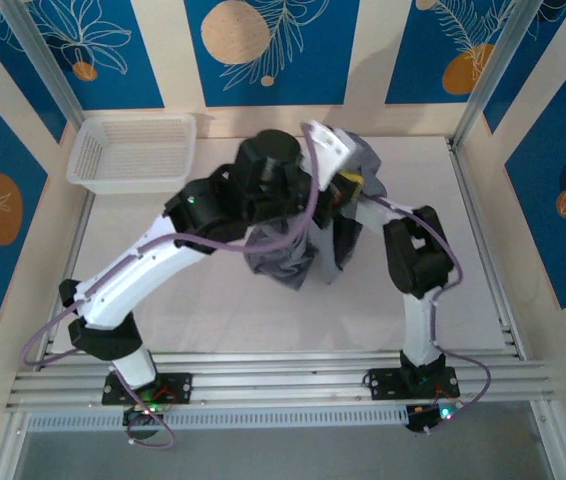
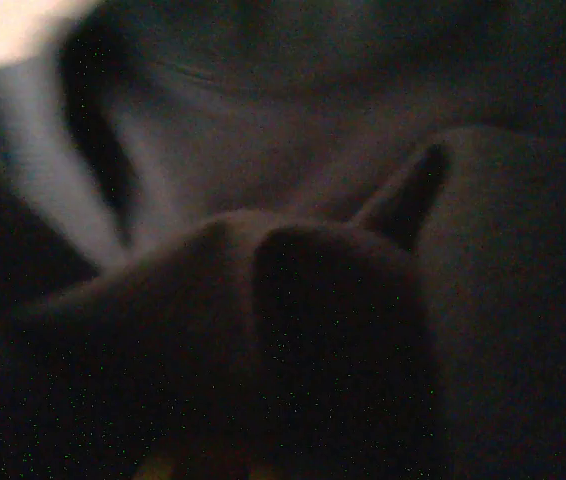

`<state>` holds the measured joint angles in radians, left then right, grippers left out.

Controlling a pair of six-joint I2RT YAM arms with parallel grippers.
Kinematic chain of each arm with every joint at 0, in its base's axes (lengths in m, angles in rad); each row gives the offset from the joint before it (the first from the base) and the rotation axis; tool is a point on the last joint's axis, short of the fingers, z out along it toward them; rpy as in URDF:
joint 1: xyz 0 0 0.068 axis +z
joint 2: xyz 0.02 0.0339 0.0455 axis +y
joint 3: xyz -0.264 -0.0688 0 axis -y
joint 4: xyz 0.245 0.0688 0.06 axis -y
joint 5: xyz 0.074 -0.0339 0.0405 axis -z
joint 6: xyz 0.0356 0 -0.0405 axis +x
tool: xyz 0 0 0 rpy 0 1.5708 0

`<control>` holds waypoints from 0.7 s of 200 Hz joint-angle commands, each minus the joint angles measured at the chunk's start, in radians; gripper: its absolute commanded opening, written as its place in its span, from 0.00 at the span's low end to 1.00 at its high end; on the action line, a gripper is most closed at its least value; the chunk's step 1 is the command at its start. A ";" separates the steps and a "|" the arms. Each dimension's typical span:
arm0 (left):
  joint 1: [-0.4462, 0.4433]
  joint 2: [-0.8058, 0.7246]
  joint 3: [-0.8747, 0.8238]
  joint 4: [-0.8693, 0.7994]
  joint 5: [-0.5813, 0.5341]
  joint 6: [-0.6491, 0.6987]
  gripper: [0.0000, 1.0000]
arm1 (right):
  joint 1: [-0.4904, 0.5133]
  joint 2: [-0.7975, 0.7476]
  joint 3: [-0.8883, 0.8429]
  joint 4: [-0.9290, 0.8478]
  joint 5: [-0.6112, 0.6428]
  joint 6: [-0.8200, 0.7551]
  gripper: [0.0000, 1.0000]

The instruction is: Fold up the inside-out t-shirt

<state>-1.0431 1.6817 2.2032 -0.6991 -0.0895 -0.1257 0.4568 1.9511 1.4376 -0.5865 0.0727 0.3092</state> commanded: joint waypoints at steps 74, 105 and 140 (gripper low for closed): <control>0.611 0.033 -0.652 0.279 0.118 -0.354 0.00 | -0.012 -0.763 -0.400 0.427 -0.632 0.189 0.00; 0.619 0.110 -0.768 0.308 0.092 -0.404 0.00 | -0.021 -0.824 -0.356 0.473 -0.691 0.211 0.00; 0.623 -0.007 -0.912 0.538 0.297 -0.388 0.63 | -0.022 -0.755 -0.296 0.322 -0.527 0.153 0.00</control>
<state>-0.4976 1.7302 1.3914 -0.2687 0.2214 -0.4950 0.4442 1.2457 1.0351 -0.2794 -0.5110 0.4953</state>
